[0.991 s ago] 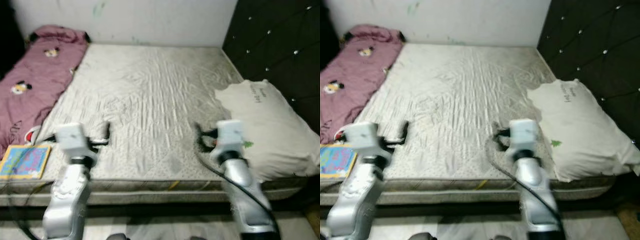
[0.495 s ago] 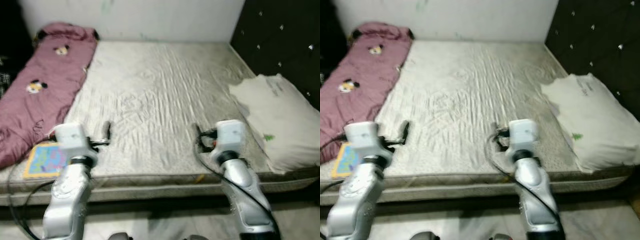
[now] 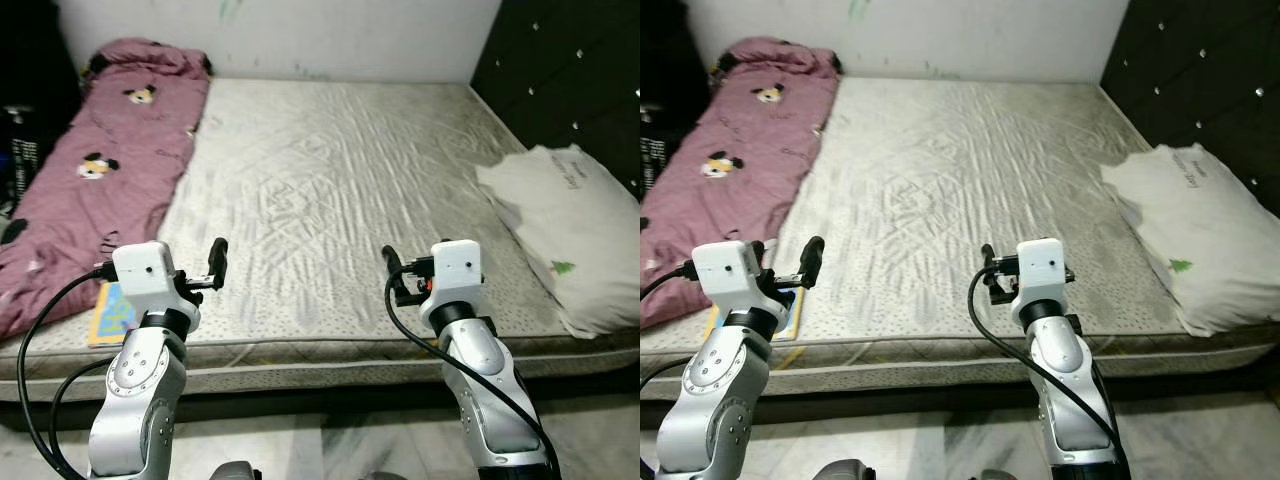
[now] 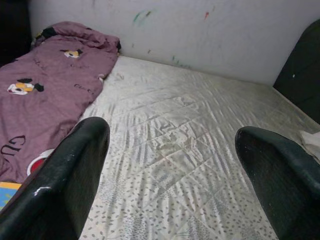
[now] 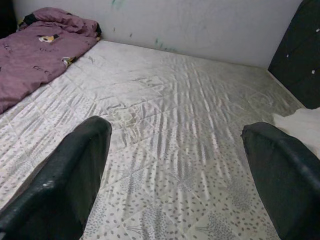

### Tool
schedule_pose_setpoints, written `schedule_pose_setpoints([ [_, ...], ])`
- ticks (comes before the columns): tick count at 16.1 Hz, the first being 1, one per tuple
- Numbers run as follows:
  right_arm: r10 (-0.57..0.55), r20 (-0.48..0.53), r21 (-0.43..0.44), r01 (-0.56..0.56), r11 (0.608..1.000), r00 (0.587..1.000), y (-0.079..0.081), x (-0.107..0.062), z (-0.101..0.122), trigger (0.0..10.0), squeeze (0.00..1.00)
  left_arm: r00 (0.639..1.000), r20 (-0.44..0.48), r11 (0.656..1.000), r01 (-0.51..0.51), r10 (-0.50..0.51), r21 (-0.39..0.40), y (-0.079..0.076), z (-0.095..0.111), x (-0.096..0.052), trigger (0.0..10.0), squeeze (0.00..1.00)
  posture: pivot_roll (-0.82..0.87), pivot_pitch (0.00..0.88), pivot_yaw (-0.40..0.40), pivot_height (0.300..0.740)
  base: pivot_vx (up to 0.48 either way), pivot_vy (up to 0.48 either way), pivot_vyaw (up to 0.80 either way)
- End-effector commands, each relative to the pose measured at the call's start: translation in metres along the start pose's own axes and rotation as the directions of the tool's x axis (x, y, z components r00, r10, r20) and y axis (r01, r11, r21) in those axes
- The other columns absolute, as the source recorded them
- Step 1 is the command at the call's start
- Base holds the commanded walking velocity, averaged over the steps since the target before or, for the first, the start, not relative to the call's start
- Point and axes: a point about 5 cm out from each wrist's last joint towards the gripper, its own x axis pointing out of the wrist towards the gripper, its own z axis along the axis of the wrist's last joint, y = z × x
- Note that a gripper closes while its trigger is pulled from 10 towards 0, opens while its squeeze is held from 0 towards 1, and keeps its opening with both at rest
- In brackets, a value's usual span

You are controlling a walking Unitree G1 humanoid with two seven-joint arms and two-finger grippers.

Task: Clean up the room

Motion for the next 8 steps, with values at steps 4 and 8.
schedule_pose_setpoints([
  [4, -0.021, 0.006, -0.007, 0.021, 1.000, 1.000, -0.0081, -0.0003, 0.0024, 10.0, 0.00, 0.999, 0.020, 1.000, 0.026, -0.026, -0.005, -0.0060, 0.0038, 0.0003, 10.0, 0.00, 0.01, 0.000, -0.013, 0.740, 0.288, 0.000, 0.00],
  [8, -0.024, 0.006, -0.007, 0.024, 1.000, 1.000, -0.0084, 0.0000, 0.0028, 10.0, 0.00, 0.999, 0.022, 1.000, 0.028, -0.028, -0.011, -0.0057, 0.0041, 0.0008, 10.0, 0.00, 0.01, 0.000, -0.013, 0.740, 0.324, 0.000, 0.00],
])
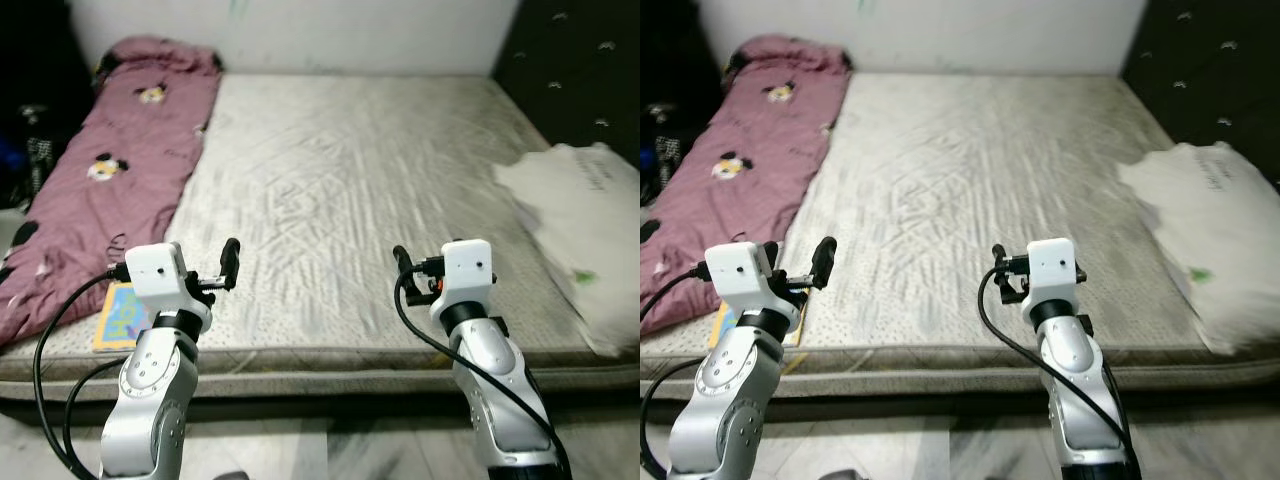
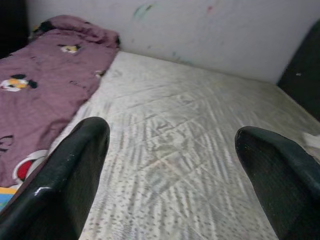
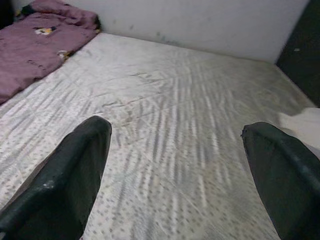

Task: Clean up the room

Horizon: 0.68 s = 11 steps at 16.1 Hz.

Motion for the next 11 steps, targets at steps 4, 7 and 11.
schedule_pose_setpoints([
  [4, 0.002, 0.003, 0.004, -0.002, 1.000, 1.000, -0.0001, 0.0006, 0.0026, 10.0, 0.00, 1.000, 0.013, 1.000, 0.000, 0.000, 0.002, 0.0010, 0.0034, 0.0004, 10.0, 0.00, 0.01, 0.000, -0.014, 0.740, 0.310, 0.000, 0.00],
  [7, 0.003, 0.000, 0.005, -0.003, 1.000, 1.000, -0.0001, 0.0010, 0.0022, 10.0, 0.00, 1.000, -0.003, 1.000, -0.014, 0.015, 0.007, 0.0026, 0.0018, 0.0013, 10.0, 0.00, 0.01, 0.000, -0.014, 0.740, 0.000, 0.000, 0.00],
  [11, 0.009, -0.007, 0.007, -0.009, 1.000, 1.000, 0.0007, 0.0015, 0.0009, 10.0, 0.00, 1.000, -0.010, 1.000, -0.024, 0.024, 0.016, 0.0036, 0.0003, 0.0019, 10.0, 0.00, 0.01, 0.000, -0.013, 0.740, 0.000, 0.000, 0.00],
])
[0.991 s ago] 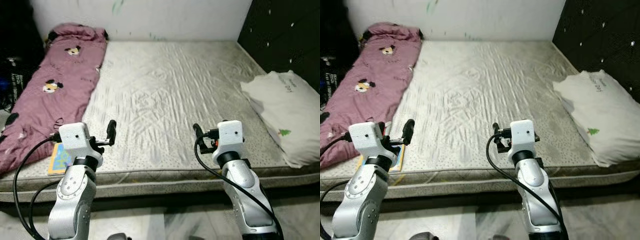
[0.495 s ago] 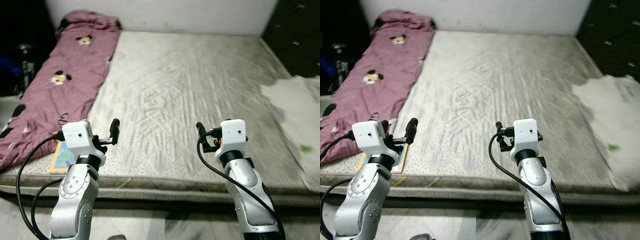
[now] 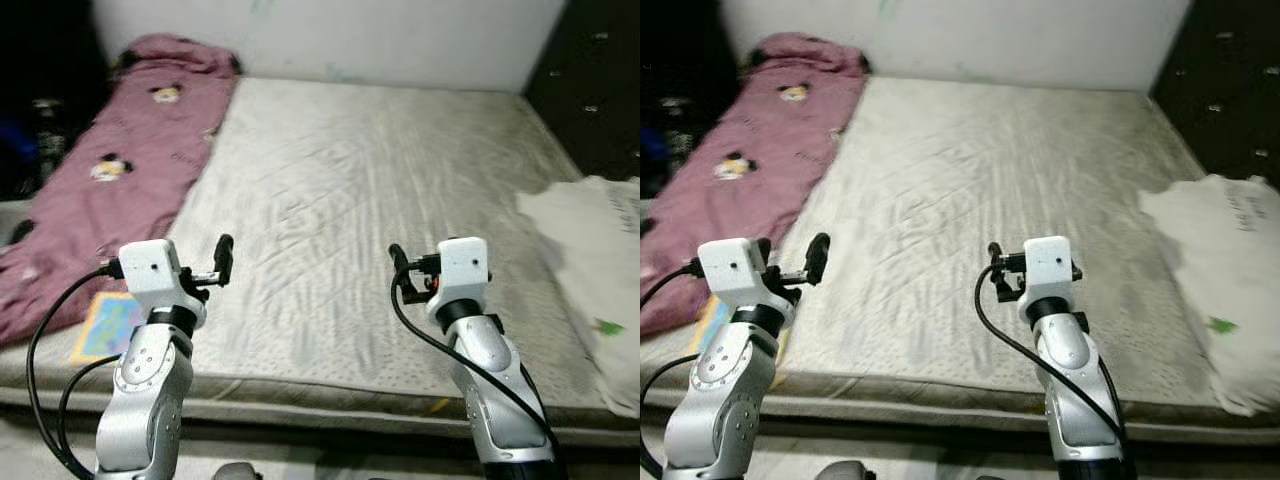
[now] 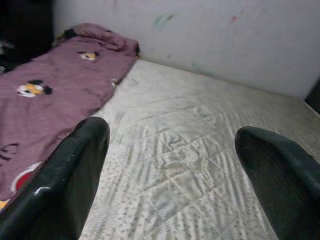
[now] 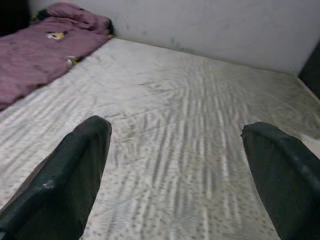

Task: Clean up the room

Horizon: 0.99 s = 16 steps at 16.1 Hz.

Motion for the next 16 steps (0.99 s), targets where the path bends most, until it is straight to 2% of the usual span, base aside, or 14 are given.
schedule_pose_setpoints([
  [1, 0.003, -0.003, 0.003, -0.003, 1.000, 1.000, -0.0010, 0.0001, 0.0006, 10.0, 0.00, 1.000, -0.011, 1.000, -0.005, 0.005, 0.012, 0.0001, -0.0009, -0.0001, 10.0, 0.00, 0.01, 0.000, -0.012, 0.740, 0.000, 0.274, 0.00],
  [6, 0.006, -0.019, 0.000, -0.006, 1.000, 1.000, -0.0005, 0.0004, -0.0013, 10.0, 0.00, 1.000, -0.015, 1.000, -0.019, 0.019, 0.006, 0.0007, -0.0013, -0.0005, 10.0, 0.00, 0.01, 0.000, -0.011, 0.740, 0.000, 0.480, 0.00],
  [9, 0.008, -0.028, 0.002, -0.008, 1.000, 1.000, -0.0007, 0.0007, -0.0024, 10.0, 0.00, 1.000, -0.016, 1.000, -0.025, 0.025, 0.003, 0.0012, -0.0012, -0.0005, 10.0, 0.00, 0.01, 0.000, -0.014, 0.740, 0.000, 0.480, -0.80],
  [16, 0.011, -0.030, 0.000, -0.011, 1.000, 0.999, -0.0011, 0.0014, -0.0019, 10.0, 0.00, 1.000, -0.018, 1.000, -0.026, 0.026, -0.003, 0.0009, -0.0014, 0.0004, 10.0, 0.00, 0.01, 0.000, -0.014, 0.740, 0.000, 0.480, 0.00],
])
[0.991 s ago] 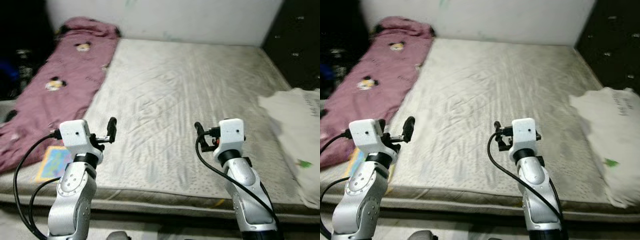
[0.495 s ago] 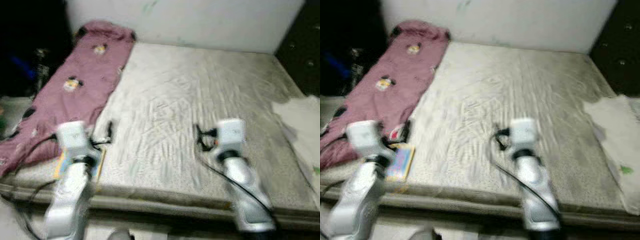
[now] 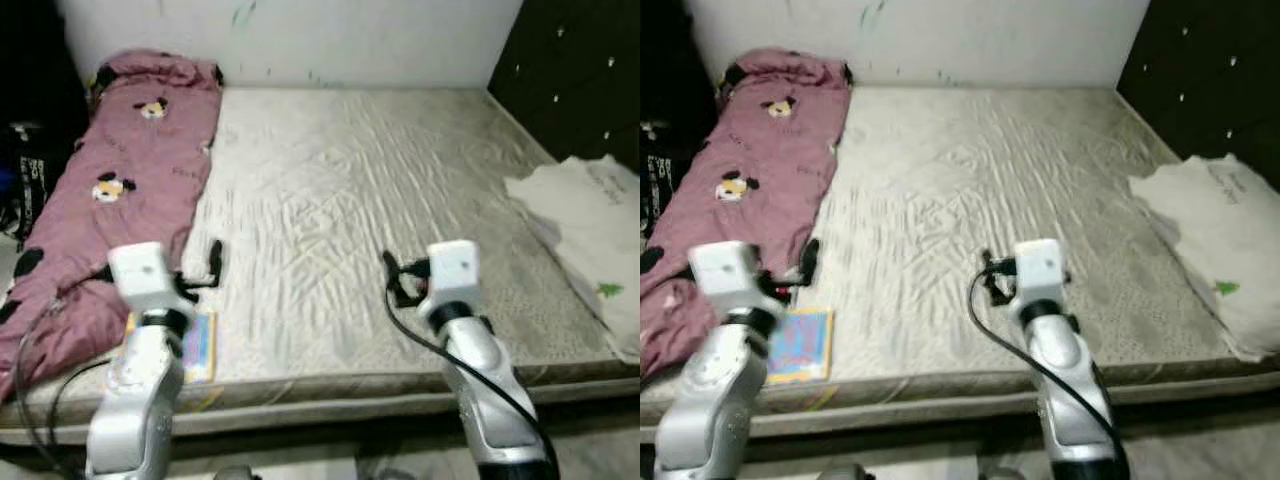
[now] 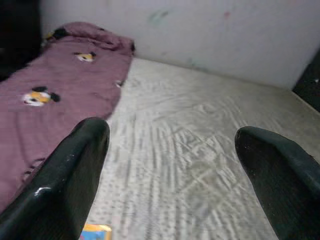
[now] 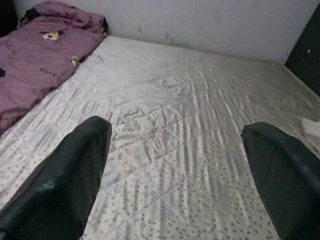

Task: Clean up the room

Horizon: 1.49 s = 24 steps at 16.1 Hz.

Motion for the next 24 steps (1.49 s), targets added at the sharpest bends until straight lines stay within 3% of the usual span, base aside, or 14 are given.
schedule_pose_setpoints([
  [1, -0.027, -0.001, -0.008, 0.027, 1.000, 1.000, -0.0094, -0.0012, 0.0012, 10.0, 0.00, 1.000, 0.001, 1.000, 0.023, -0.023, -0.007, -0.0084, 0.0004, 0.0012, 10.0, 0.00, 0.01, 0.000, -0.014, 0.740, 0.000, 0.480, 0.00],
  [19, -0.029, -0.001, -0.006, 0.029, 1.000, 1.000, -0.0102, 0.0011, 0.0015, 10.0, 0.00, 1.000, 0.011, 1.000, 0.028, -0.028, 0.002, -0.0098, 0.0013, 0.0039, 10.0, 0.00, 0.00, 0.000, -0.014, 0.740, 0.000, 0.480, 0.00],
  [24, -0.012, 0.013, -0.011, 0.012, 1.000, 1.000, -0.0086, 0.0013, 0.0034, 10.0, 0.00, 0.999, 0.024, 0.999, 0.048, -0.048, 0.010, -0.0124, 0.0035, 0.0042, 10.0, 0.00, 0.00, 0.000, -0.013, 0.740, 0.000, 0.000, 0.00],
])
